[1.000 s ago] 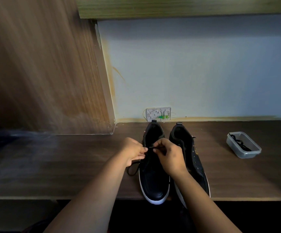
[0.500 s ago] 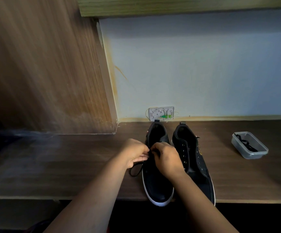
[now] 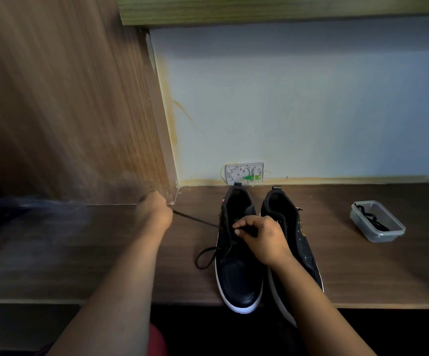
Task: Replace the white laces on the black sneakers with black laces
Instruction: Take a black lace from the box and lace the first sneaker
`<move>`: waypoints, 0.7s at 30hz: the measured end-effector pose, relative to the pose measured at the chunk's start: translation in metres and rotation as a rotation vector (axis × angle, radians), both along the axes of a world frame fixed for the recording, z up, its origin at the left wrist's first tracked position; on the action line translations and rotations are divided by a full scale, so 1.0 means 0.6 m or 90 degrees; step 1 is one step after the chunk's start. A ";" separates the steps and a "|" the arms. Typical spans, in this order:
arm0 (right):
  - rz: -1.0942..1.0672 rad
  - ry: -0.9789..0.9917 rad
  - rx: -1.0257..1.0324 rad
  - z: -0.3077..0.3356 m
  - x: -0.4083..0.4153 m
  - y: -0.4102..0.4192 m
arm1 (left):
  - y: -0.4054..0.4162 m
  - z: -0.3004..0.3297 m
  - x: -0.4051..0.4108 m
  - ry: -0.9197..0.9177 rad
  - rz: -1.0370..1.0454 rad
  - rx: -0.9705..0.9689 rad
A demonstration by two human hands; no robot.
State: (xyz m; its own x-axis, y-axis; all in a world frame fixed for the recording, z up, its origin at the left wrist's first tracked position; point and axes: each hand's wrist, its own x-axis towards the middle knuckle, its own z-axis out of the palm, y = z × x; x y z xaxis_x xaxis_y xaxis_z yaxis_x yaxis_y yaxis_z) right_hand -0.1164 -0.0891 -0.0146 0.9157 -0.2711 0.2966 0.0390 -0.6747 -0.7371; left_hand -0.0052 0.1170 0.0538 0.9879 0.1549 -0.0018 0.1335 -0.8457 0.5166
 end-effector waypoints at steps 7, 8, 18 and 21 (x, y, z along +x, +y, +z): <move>-0.002 0.005 -0.012 0.006 -0.001 0.006 | -0.055 -0.052 -0.039 0.069 -0.428 0.112; -0.004 0.006 -0.008 0.006 -0.002 0.007 | -0.070 -0.050 -0.051 0.037 -0.451 0.157; -0.019 0.000 0.007 0.012 -0.012 0.004 | -0.084 -0.022 -0.070 -0.090 -0.409 0.235; -0.020 0.009 0.059 0.012 -0.013 -0.001 | -0.046 0.009 -0.044 -0.106 -0.212 0.179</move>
